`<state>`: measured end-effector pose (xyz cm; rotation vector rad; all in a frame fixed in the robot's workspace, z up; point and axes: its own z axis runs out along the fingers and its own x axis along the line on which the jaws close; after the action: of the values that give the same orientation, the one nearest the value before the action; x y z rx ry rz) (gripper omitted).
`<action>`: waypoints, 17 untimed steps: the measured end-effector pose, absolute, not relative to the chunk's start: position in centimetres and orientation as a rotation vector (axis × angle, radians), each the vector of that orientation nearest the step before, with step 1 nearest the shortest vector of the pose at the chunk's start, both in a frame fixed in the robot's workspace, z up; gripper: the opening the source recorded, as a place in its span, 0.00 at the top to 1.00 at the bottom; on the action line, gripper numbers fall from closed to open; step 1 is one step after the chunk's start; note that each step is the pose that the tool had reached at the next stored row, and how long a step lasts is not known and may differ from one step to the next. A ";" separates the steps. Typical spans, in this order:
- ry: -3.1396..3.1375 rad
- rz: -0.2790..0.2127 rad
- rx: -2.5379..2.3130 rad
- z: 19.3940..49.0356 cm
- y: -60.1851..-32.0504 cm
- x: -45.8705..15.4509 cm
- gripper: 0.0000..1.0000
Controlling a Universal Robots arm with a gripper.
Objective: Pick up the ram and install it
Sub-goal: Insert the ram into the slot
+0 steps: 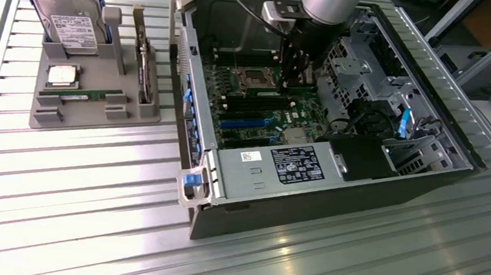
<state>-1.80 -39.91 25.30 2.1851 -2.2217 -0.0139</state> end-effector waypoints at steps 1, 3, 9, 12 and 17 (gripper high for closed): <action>-2.222 -0.014 2.185 25.3 -39.9 -1.8 0.88; -2.221 -0.014 2.185 25.2 -39.9 -1.8 0.88; -2.221 -0.013 2.185 25.0 -39.9 -2.9 0.88; -2.221 -0.013 2.185 24.9 -39.9 -3.2 0.88; -2.223 -0.013 2.184 24.7 -40.0 -4.2 0.88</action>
<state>-4.23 -39.98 24.68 2.1836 -2.2229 -0.0134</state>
